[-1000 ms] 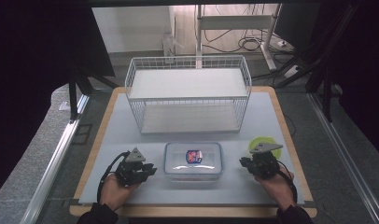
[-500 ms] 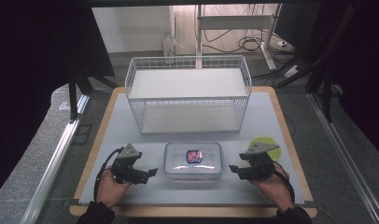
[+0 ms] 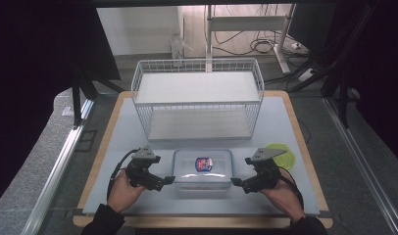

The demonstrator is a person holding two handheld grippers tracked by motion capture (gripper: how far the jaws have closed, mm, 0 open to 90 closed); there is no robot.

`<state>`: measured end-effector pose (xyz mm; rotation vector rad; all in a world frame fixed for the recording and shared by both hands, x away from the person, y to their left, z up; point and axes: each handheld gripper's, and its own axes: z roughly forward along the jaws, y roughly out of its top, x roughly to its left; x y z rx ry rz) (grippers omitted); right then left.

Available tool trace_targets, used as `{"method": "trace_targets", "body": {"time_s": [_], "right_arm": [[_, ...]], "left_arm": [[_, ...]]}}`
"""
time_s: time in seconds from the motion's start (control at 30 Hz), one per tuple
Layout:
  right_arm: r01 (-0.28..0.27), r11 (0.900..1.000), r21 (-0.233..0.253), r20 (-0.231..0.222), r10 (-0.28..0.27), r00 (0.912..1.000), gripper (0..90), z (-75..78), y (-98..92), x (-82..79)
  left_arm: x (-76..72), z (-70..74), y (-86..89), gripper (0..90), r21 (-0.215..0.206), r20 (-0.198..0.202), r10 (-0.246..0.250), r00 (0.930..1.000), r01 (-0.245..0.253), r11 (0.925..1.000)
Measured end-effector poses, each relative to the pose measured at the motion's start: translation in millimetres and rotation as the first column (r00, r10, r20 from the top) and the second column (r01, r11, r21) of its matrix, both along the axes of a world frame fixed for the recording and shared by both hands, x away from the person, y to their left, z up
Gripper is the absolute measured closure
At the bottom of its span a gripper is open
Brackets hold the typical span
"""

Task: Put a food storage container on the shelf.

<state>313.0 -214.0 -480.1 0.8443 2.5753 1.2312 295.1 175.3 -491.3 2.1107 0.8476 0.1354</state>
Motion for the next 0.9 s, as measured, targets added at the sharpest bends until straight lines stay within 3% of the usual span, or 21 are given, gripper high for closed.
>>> {"method": "trace_targets", "body": {"time_s": [0.13, 0.3, 0.37, 0.5, 0.53, 0.6, 0.7, 0.77, 0.9], "right_arm": [[-0.019, 1.0, 0.021, -0.025, 0.02, 0.9995, 5.2, 2.4, 7.0, 1.4], [-0.053, 0.998, 0.044, -0.084, 0.057, 0.9949, 4.8, 1.1, 20.5, 3.2], [-0.06, 0.998, 0.036, -0.112, 0.064, 0.9917, 3.4, -0.7, 26.3, 5.2], [-0.036, 0.999, -0.01, -0.124, 0.034, 0.9917, 1.1, -2.2, 31.7, 10.8], [-0.025, 0.999, -0.021, -0.144, 0.021, 0.9894, 0.0, -3.3, 31.9, 13.2], [-0.011, 1.0, -0.002, -0.179, 0.01, 0.9838, 0.0, -5.4, 30.4, 17.3], [-0.02, 0.999, 0.027, -0.257, 0.026, 0.9662, 0.0, -11.1, 28.9, 23.4], [-0.022, 0.999, 0.04, -0.291, 0.033, 0.9561, 0.0, -14.4, 29.2, 25.7], [-0.002, 0.998, 0.059, -0.282, 0.018, 0.9591, 0.1, -14.1, 29.4, 29.9]], "left_arm": [[7.8, -3.1, -5.8, 1.1, -0.048, -0.05, -0.051, 0.9974, 0.049, 0.9976], [16.0, -9.5, -14.1, 1.0, -0.032, -0.084, -0.073, 0.9938, 0.07, 0.997], [20.4, -11.2, -15.8, 0.1, -0.048, -0.106, -0.087, 0.9905, 0.083, 0.9954], [28.9, -14.4, -18.5, 0.0, -0.069, -0.137, -0.1, 0.9855, 0.091, 0.9934], [30.9, -15.9, -18.8, 0.1, -0.071, -0.14, -0.1, 0.9851, 0.09, 0.9933], [36.1, -20.6, -18.7, 0.0, -0.11, -0.176, -0.125, 0.9765, 0.107, 0.9881], [39.7, -25.1, -18.9, 0.0, -0.145, -0.215, -0.133, 0.9676, 0.103, 0.9841], [39.6, -25.9, -18.4, 0.0, -0.152, -0.224, -0.135, 0.9653, 0.102, 0.9831], [38.9, -24.7, -20.1, 0.0, -0.142, -0.239, -0.123, 0.9631, 0.091, 0.9857]]}}
